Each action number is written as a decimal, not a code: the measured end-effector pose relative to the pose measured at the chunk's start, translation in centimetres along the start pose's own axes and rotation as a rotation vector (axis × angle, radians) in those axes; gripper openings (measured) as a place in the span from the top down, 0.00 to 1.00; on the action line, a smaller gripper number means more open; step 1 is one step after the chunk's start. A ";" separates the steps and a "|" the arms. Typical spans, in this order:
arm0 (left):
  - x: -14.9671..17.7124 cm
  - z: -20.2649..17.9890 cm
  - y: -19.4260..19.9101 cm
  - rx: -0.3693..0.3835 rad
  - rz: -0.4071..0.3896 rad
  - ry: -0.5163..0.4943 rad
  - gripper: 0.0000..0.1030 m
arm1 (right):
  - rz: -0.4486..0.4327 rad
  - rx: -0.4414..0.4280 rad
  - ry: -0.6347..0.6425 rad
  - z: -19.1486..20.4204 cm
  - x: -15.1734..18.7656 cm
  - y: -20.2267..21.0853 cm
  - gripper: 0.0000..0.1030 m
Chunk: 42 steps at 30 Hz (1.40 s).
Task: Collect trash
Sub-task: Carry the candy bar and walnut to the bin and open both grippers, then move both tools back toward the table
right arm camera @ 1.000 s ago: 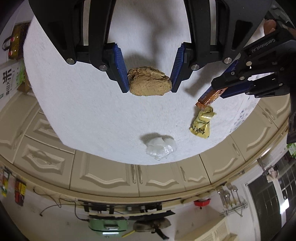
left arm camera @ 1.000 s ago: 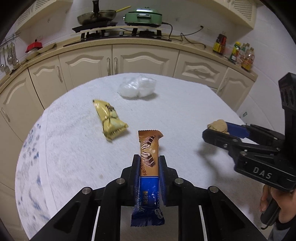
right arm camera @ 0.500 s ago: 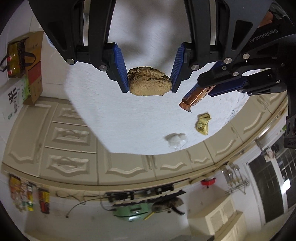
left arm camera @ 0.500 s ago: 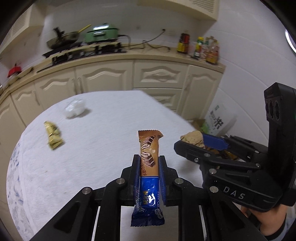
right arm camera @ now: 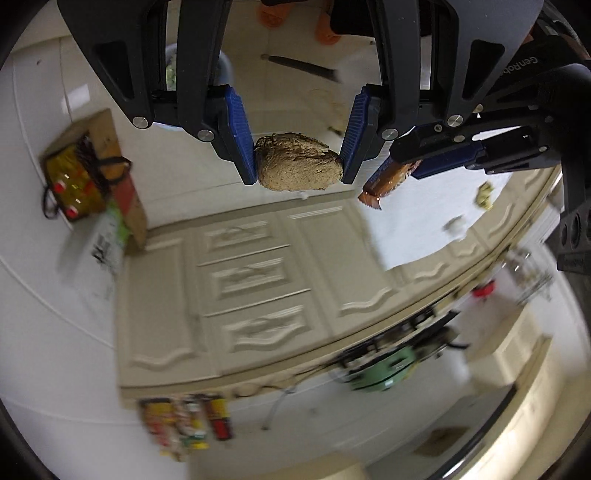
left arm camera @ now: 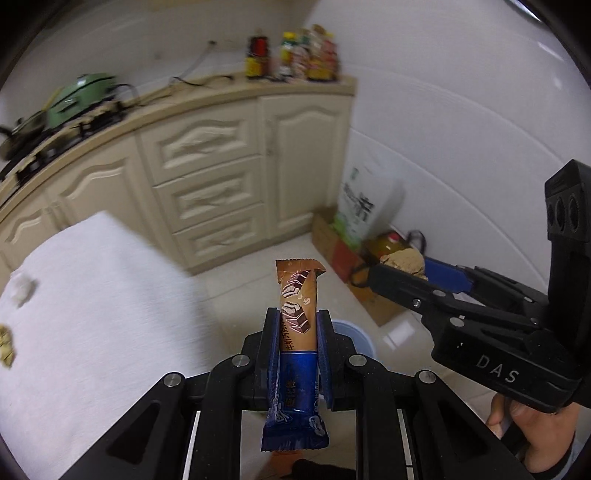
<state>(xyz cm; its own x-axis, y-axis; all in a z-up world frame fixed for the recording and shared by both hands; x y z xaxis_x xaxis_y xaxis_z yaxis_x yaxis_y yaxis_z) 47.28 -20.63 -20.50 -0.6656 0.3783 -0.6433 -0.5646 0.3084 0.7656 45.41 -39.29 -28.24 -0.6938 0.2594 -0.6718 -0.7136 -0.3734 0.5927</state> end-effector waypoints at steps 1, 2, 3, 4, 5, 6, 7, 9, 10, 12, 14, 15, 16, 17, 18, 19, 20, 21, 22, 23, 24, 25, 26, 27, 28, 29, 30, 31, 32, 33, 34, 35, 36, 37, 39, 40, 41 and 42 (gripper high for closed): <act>-0.5 -1.0 -1.1 0.009 0.012 -0.013 0.85 | 0.000 0.012 -0.015 -1.3 0.1 0.0 0.55; -1.0 -1.9 -2.3 0.017 0.025 -0.024 0.85 | 0.000 0.022 -0.025 -2.2 0.2 0.0 0.55; -1.4 -2.6 -3.3 0.023 0.036 -0.034 0.85 | 0.003 0.035 -0.037 -3.3 0.5 0.0 0.55; -1.7 -3.5 -4.6 0.031 0.052 -0.047 0.85 | 0.008 0.051 -0.053 -4.7 0.7 -0.2 0.55; -2.2 -4.0 -5.7 0.036 0.064 -0.057 0.85 | 0.009 0.062 -0.065 -5.6 0.9 -0.3 0.55; -2.5 -4.4 -6.8 0.039 0.076 -0.068 0.85 | 0.012 0.072 -0.076 -6.5 1.1 -0.5 0.55; -3.0 -5.1 -8.3 0.044 0.094 -0.082 0.85 | 0.019 0.086 -0.091 -7.7 1.4 -0.8 0.55; -3.5 -6.2 -10.5 0.047 0.119 -0.101 0.85 | 0.025 0.104 -0.112 -9.4 1.9 -1.1 0.55; -3.9 -6.5 -11.5 0.048 0.128 -0.108 0.85 | 0.029 0.114 -0.123 -10.3 2.1 -1.4 0.55; -4.9 -7.2 -13.9 0.053 0.152 -0.124 0.85 | 0.034 0.130 -0.142 -11.5 2.5 -1.8 0.55; -5.8 -8.1 -15.9 0.058 0.165 -0.132 0.85 | 0.039 0.143 -0.158 -12.6 2.9 -2.3 0.55; -6.0 -8.1 -16.6 0.056 0.167 -0.135 0.85 | 0.041 0.151 -0.168 -13.2 3.1 -2.5 0.55; -6.3 -8.2 -17.7 0.049 0.168 -0.136 0.82 | 0.046 0.161 -0.171 -13.7 3.3 -2.7 0.55; -6.4 -8.3 -18.5 0.042 0.170 -0.134 0.81 | 0.052 0.169 -0.174 -14.0 3.4 -3.0 0.55; -6.4 -8.4 -19.2 0.038 0.170 -0.131 0.78 | 0.055 0.174 -0.176 -14.3 3.5 -3.2 0.55; -6.3 -8.3 -20.1 0.023 0.177 -0.130 0.72 | 0.061 0.181 -0.180 -14.6 3.7 -3.5 0.55; -6.2 -8.2 -20.6 0.010 0.181 -0.125 0.64 | 0.065 0.185 -0.183 -14.8 3.9 -3.7 0.55; -6.0 -8.2 -21.0 0.001 0.182 -0.117 0.59 | 0.067 0.186 -0.186 -15.0 4.0 -3.8 0.55; -6.0 -8.1 -21.4 -0.002 0.180 -0.106 0.50 | 0.071 0.186 -0.190 -15.2 4.1 -4.0 0.55; -6.0 -7.8 -21.6 -0.008 0.176 -0.092 0.44 | 0.075 0.186 -0.192 -15.2 4.3 -4.3 0.55; -5.8 -7.7 -21.5 -0.015 0.173 -0.083 0.43 | 0.078 0.185 -0.193 -15.2 4.4 -4.5 0.55; -5.7 -7.4 -21.5 -0.028 0.172 -0.071 0.42 | 0.080 0.184 -0.194 -15.2 4.4 -4.6 0.55; -5.7 -7.1 -21.5 -0.039 0.174 -0.062 0.42 | 0.082 0.182 -0.193 -15.0 4.4 -4.9 0.55; -5.7 -6.9 -21.7 -0.053 0.179 -0.051 0.42 | 0.083 0.181 -0.192 -14.9 4.3 -5.1 0.54; -5.7 -6.6 -21.6 -0.063 0.183 -0.034 0.42 | 0.081 0.177 -0.190 -14.6 4.3 -5.3 0.54; -5.7 -6.3 -21.3 -0.070 0.180 -0.019 0.41 | 0.080 0.175 -0.188 -14.4 4.2 -5.4 0.54; -5.8 -6.2 -21.2 -0.076 0.173 -0.013 0.41 | 0.079 0.175 -0.184 -14.1 4.0 -5.6 0.54; -5.8 -6.3 -20.8 -0.080 0.167 -0.011 0.41 | 0.076 0.180 -0.178 -13.9 3.8 -5.7 0.53; -5.7 -6.2 -20.1 -0.090 0.158 -0.009 0.41 | 0.072 0.190 -0.173 -13.7 3.6 -5.8 0.53; -5.6 -6.1 -19.6 -0.100 0.148 -0.002 0.41 | 0.068 0.204 -0.168 -13.6 3.4 -5.9 0.53; -5.5 -6.0 -18.8 -0.104 0.138 0.008 0.41 | 0.066 0.215 -0.166 -13.3 3.1 -6.0 0.50; -5.5 -5.9 -18.4 -0.104 0.134 0.017 0.40 | 0.063 0.215 -0.168 -13.1 2.9 -6.0 0.42; -5.2 -5.7 -17.8 -0.104 0.132 0.022 0.40 | 0.056 0.220 -0.166 -12.7 2.7 -5.9 0.37; -5.1 -5.5 -17.2 -0.103 0.128 0.029 0.40 | 0.051 0.224 -0.161 -12.4 2.5 -5.7 0.31; -4.9 -4.9 -15.5 -0.101 0.103 0.037 0.39 | 0.040 0.222 -0.148 -11.5 2.1 -5.2 0.30; -4.8 -4.6 -14.9 -0.102 0.095 0.039 0.39 | 0.036 0.223 -0.138 -10.8 1.8 -4.8 0.30; -4.6 -4.2 -13.9 -0.104 0.081 0.044 0.38 | 0.031 0.224 -0.129 -10.1 1.6 -4.4 0.30; -4.5 -3.8 -12.9 -0.104 0.068 0.050 0.38 | 0.025 0.221 -0.119 -9.5 1.3 -4.0 0.30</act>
<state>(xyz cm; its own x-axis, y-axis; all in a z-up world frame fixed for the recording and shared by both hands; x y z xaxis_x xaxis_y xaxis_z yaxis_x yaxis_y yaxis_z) 55.71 -29.59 -27.56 -0.7260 0.3501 -0.5919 -0.5634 0.1908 0.8039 48.28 -45.87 -35.70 -0.7086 0.3603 -0.6067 -0.6910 -0.1806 0.6999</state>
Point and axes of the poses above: each gripper's, at about its wrist camera, not at the fingertips, and y roughly against the way its jaws point, z to its left, x to its underside, the point moved 3 cm from there along -y, roughly the way its jaws point, and after that the axes turned 3 degrees about -x, right-handed, at the moved point
